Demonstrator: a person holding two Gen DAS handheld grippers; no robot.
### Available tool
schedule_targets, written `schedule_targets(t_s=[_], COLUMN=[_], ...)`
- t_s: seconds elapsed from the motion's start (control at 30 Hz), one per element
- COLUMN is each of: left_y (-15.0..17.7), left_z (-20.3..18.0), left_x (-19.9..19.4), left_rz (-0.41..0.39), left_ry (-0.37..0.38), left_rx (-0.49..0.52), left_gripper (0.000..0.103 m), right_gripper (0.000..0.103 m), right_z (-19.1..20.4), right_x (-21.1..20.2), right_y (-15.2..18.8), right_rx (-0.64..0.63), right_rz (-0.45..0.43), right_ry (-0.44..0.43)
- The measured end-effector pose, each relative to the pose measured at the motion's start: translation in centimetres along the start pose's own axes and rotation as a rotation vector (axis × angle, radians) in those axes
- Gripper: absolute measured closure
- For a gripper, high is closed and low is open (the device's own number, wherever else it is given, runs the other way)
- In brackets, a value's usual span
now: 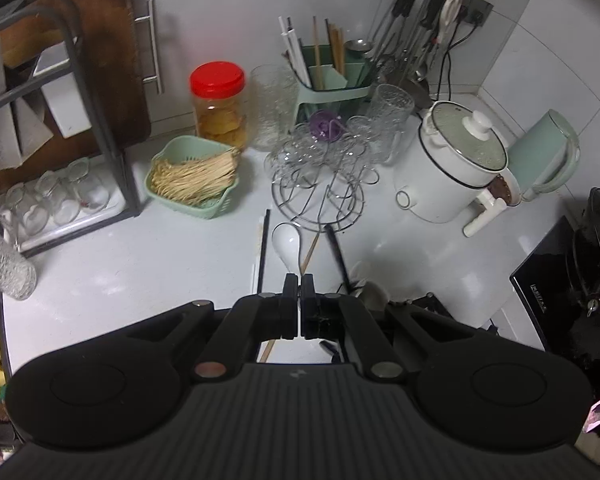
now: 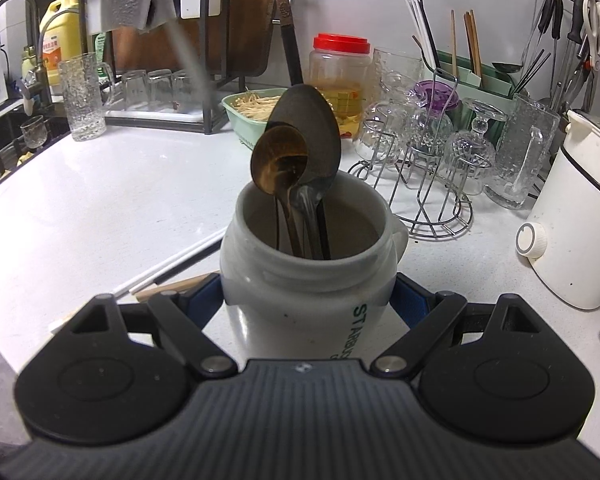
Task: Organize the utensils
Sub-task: 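Carry the white chopstick over the mug and lower it in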
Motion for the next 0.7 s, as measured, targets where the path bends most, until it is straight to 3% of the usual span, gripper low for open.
schedule_targets(t_s=[0.7], left_y=[3.0], left_z=[-4.8], left_x=[7.6], left_rz=[0.153], left_ry=[-0.003], left_rx=[0.086], left_gripper=[0.102], right_gripper=[0.012], right_z=[0.4], right_x=[-0.3], right_y=[0.2], right_rx=[-0.004], right_rz=[-0.019], right_ry=[-0.007])
Point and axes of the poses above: each gripper's, at about its wrist camera, not at the fingertips, and x roughly the way its jaws point, z to its left, y to its underside, the point moved 8 cm from there along x, roughly the way its jaws point, and after that the axes turned 9 degrees about -x, right-handed, at the moved point
